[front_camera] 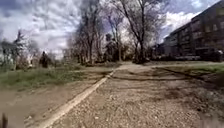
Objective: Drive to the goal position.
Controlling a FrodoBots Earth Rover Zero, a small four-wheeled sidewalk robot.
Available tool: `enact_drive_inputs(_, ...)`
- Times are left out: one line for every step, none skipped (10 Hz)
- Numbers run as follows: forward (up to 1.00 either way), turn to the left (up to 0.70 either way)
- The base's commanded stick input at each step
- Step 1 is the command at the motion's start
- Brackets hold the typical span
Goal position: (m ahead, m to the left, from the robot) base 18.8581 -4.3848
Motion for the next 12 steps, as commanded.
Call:
enact_drive_inputs(0.70,0.00)
enact_drive_inputs(0.70,0.00)
enact_drive_inputs(0.70,0.00)
enact_drive_inputs(0.70,0.00)
enact_drive_inputs(0.70,0.00)
enact_drive_inputs(0.70,0.00)
enact_drive_inputs(0.70,0.00)
enact_drive_inputs(0.70,0.00)
enact_drive_inputs(0.70,0.00)
enact_drive_inputs(0.70,0.00)
enact_drive_inputs(0.70,0.00)
enact_drive_inputs(0.70,0.00)
